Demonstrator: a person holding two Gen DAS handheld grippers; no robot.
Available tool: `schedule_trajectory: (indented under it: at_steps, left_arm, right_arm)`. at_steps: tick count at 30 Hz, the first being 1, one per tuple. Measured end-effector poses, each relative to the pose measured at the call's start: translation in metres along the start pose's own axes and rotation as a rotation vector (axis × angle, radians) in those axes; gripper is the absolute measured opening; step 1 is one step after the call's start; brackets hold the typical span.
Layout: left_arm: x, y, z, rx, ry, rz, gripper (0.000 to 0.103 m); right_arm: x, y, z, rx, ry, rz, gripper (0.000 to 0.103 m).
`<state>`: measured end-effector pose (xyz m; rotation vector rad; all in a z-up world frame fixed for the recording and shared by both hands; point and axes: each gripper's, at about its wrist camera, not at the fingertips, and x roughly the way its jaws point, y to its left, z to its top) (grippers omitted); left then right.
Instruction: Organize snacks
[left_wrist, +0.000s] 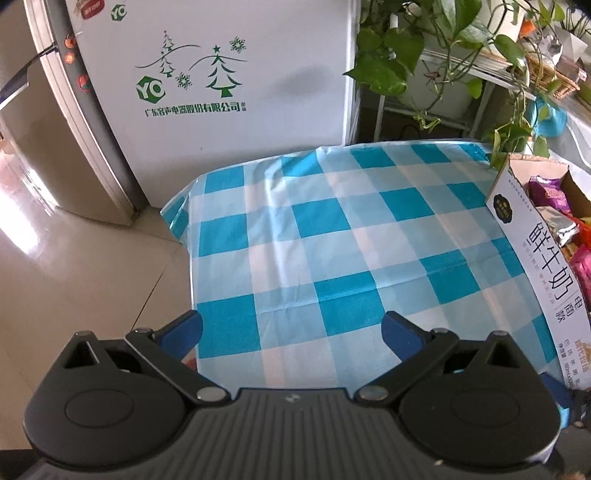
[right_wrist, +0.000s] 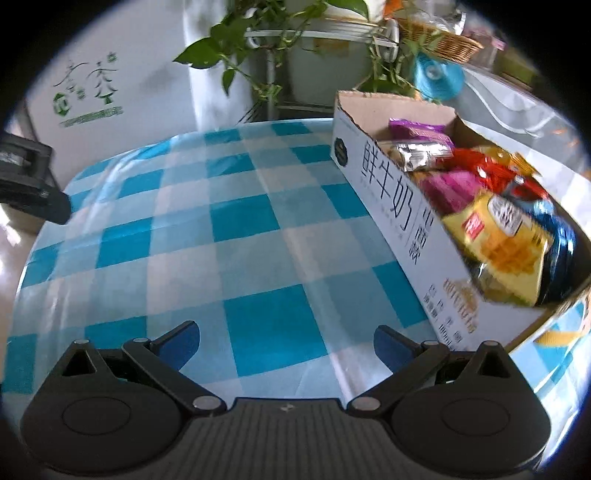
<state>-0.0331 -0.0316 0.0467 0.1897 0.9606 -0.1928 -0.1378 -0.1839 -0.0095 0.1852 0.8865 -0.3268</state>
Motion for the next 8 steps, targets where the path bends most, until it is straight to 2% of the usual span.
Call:
schedule_trajectory:
  at_steps: [2, 8]
  left_arm:
    - [0.0, 0.002, -0.001, -0.003, 0.002, -0.013, 0.102]
    - [0.002, 0.006, -0.004, -0.007, -0.001, -0.019, 0.102]
  right_arm:
    - [0.006, 0.0, -0.006, 0.03, 0.003, -0.013, 0.103]
    - [0.01, 0.009, -0.014, 0.076, -0.114, -0.06, 0.103]
